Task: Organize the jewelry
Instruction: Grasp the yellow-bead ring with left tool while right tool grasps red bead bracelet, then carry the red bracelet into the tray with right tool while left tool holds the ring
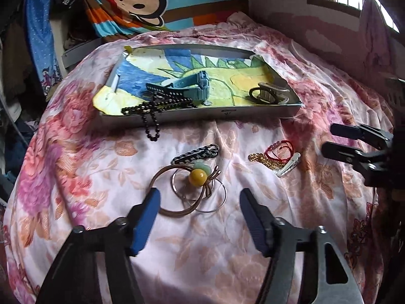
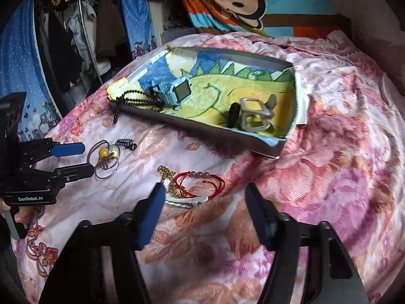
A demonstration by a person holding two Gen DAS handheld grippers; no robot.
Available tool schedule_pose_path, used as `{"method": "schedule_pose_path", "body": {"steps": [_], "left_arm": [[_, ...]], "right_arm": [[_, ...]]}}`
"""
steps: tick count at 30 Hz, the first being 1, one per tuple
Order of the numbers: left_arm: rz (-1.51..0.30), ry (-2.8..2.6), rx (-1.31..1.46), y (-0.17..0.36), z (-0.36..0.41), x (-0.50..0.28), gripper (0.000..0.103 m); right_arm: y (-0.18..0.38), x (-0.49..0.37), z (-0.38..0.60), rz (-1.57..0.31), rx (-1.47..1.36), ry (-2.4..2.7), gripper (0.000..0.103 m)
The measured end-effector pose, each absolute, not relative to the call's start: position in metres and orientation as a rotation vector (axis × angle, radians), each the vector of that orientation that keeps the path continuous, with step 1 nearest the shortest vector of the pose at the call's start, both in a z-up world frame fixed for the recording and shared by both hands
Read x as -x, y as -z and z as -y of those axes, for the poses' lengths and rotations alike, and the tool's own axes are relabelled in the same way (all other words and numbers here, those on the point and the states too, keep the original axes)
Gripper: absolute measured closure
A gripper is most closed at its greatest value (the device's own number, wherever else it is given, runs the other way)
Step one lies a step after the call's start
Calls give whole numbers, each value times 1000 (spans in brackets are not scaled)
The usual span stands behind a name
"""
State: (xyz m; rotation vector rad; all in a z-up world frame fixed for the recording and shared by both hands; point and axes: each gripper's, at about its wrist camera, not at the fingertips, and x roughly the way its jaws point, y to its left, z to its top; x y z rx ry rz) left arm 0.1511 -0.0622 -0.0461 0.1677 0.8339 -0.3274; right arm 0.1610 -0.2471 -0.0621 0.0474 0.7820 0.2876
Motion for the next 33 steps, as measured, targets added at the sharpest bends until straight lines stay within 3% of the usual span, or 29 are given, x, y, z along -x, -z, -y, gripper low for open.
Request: {"method": "schedule_pose_path", "body": {"steps": [4,8,18,25,29,31,33], "left_arm": [[-842,342,-180,50,68,-156,55],[-854,349,-187,53,71,-162,60],[-890,362,-157,61,69,-174,62],[-905,354,-172,65,75,-184,76],[-907,352,-155,64,73,-187,79],[-908,356,-140,62,71,-187,79],[-904,361,-134,60,70,-187,80]], "right_arm": [[65,-170,239,-790,-30,-318,71],[73,-183,236,-825,0,-287,72],[92,-210,242,-908,1,-225,72],[102,-217,239,-939,13,-247,72],[104,-218,235,-957,23,-272,72],[105,-218,234,-961,21,-287,77],[105,-217,233,-964,16,-297,89]]}}
